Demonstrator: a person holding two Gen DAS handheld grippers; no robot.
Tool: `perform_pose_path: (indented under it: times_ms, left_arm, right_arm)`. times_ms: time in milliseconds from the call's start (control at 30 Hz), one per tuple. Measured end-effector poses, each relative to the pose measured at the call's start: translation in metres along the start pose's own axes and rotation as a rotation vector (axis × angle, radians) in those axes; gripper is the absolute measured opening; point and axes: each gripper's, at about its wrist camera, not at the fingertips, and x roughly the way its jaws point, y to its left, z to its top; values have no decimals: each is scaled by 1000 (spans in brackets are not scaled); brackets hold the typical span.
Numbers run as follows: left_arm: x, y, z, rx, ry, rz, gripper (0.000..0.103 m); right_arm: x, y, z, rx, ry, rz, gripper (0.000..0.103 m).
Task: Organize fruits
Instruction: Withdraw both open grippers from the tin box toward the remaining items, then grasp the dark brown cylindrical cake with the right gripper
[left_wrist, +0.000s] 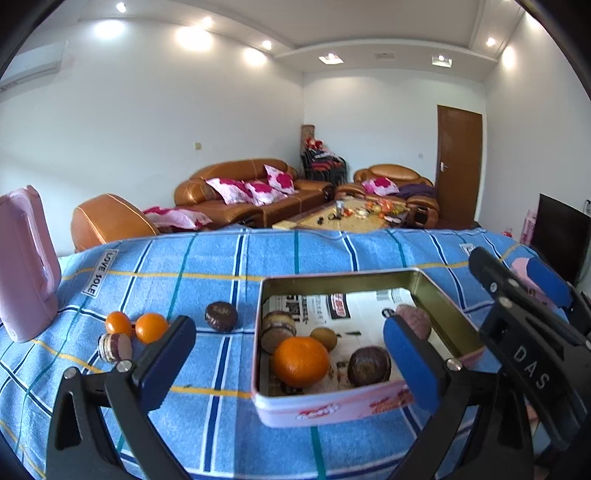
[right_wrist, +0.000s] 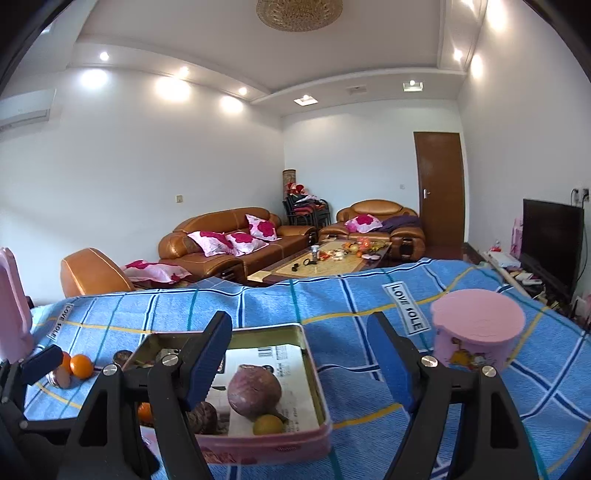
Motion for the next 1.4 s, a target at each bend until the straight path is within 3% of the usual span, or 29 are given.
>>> perform_pose_path:
  times_ms: [167, 333, 433, 667, 967, 1400]
  left_arm:
    - [-10, 28, 5, 13, -4, 9, 103]
    - [-9, 72, 16, 62, -47, 105, 103]
    - [-1, 104, 18, 59, -53, 169, 103]
    - [10, 157, 7, 33, -28, 247, 103]
    - [11, 186, 1, 4, -15, 260, 103]
    - [13, 209, 0, -35, 5, 243, 103]
  right_arm:
    - [-5, 4, -1, -26, -17, -35, 77]
    - [-11, 23, -1, -107, -45, -57, 77]
    - [-14, 44, 2, -134, -43, -15, 77]
    - [-7, 89, 7, -64, -10, 98, 77]
    - [-4, 143, 0, -63, 22, 188, 77]
    - [9, 186, -13, -73, 109, 249, 77]
